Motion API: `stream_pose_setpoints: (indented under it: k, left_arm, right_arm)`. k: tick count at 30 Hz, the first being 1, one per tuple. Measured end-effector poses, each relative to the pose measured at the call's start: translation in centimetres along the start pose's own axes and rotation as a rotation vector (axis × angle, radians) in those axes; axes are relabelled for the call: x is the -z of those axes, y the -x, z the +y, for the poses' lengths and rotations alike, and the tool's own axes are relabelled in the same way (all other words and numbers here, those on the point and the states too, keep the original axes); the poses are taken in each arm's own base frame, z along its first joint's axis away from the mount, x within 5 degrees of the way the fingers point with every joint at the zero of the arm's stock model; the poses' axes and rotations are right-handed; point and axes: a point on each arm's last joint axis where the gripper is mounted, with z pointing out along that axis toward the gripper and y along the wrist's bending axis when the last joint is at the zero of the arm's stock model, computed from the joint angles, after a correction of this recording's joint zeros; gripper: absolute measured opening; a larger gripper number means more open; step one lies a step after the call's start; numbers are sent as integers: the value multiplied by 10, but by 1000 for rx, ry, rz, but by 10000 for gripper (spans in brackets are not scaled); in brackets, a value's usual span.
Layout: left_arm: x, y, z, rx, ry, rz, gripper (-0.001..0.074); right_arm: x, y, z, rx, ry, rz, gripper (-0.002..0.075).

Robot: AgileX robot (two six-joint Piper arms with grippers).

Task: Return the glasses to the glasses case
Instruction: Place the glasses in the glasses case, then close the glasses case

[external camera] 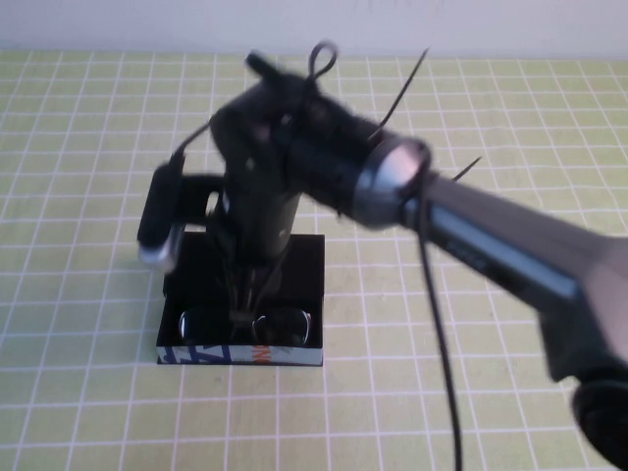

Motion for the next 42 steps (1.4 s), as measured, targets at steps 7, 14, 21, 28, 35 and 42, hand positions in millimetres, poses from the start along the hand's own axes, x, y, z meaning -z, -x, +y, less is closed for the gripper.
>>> stream_pose_setpoints:
  k: [7, 14, 21, 28, 35, 42]
  left_arm:
    - [0, 0, 0, 0, 0, 0, -2]
    - [0, 0, 0, 0, 0, 0, -2]
    - [0, 0, 0, 0, 0, 0, -2]
    - [0, 7, 0, 65, -4, -81, -2]
    - [3, 22, -1, 505, -72, -241, -2]
    - [5, 30, -5, 654, -135, -169, -2]
  right_arm:
    - [52, -17, -22, -158, -84, -65, 78]
    - [56, -45, -50, -251, -97, -53, -7]
    - [59, -68, -71, -402, 14, -155, -11]
    - [64, -83, -85, -523, 118, -270, -11]
    - [66, -80, -84, -563, 163, -310, -11]
    - [66, -80, -84, -649, 183, -307, -11]
